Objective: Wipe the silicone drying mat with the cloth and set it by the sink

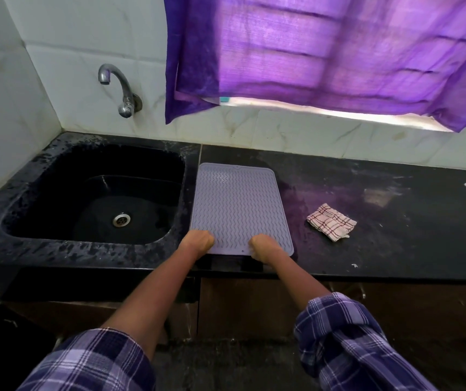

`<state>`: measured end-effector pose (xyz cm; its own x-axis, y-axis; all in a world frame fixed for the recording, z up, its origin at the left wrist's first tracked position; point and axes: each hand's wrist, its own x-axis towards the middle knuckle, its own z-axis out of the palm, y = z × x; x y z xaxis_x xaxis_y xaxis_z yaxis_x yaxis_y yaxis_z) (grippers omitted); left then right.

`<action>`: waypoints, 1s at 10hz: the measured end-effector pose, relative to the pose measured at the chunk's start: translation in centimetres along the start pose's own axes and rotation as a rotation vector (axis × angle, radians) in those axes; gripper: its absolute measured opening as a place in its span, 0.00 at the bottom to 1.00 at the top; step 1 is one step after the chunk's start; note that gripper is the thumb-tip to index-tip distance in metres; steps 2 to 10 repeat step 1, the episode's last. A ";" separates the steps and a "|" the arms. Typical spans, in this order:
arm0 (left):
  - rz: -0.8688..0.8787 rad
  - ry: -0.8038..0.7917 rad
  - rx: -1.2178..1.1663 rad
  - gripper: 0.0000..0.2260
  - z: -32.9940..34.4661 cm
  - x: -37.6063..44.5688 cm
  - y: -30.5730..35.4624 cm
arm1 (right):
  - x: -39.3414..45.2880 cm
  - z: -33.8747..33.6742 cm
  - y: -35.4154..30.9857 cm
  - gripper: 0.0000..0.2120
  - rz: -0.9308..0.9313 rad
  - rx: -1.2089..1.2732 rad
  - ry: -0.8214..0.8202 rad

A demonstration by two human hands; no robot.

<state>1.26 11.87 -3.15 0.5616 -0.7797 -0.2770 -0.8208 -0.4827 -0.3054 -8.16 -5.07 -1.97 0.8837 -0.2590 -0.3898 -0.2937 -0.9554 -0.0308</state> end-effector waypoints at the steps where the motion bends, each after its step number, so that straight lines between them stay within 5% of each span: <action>1: -0.040 -0.001 -0.066 0.13 -1.0 0.4 -1.6 | 0.3 -1.9 -0.1 0.13 0.029 0.035 0.078; 10: -0.040 -0.001 -0.066 0.13 -1.0 0.4 -1.6 | 0.3 -1.9 -0.1 0.13 0.029 0.035 0.078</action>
